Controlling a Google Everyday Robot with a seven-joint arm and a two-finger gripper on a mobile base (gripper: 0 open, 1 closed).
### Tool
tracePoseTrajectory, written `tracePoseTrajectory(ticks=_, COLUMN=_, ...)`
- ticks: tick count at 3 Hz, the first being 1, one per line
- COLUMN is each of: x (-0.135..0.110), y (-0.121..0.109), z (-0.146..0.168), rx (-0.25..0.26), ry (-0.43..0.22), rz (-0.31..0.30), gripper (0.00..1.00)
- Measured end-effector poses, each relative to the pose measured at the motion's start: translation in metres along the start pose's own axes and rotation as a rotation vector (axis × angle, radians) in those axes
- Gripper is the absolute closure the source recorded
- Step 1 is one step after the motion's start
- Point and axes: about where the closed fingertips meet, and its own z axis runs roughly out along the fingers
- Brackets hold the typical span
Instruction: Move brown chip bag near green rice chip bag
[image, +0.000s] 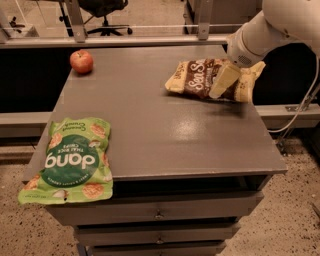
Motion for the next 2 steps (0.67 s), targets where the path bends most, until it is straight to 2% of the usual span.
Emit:
tracePoseTrajectory(ticks=1, x=0.0117, y=-0.004, z=0.0152, rx=-0.013, ry=0.017, rz=0.026, gripper=0.19)
tracePoseTrajectory(ticks=2, x=0.0157, y=-0.0046, z=0.0209, rx=-0.019, ry=0.018, rz=0.032, gripper=0.42)
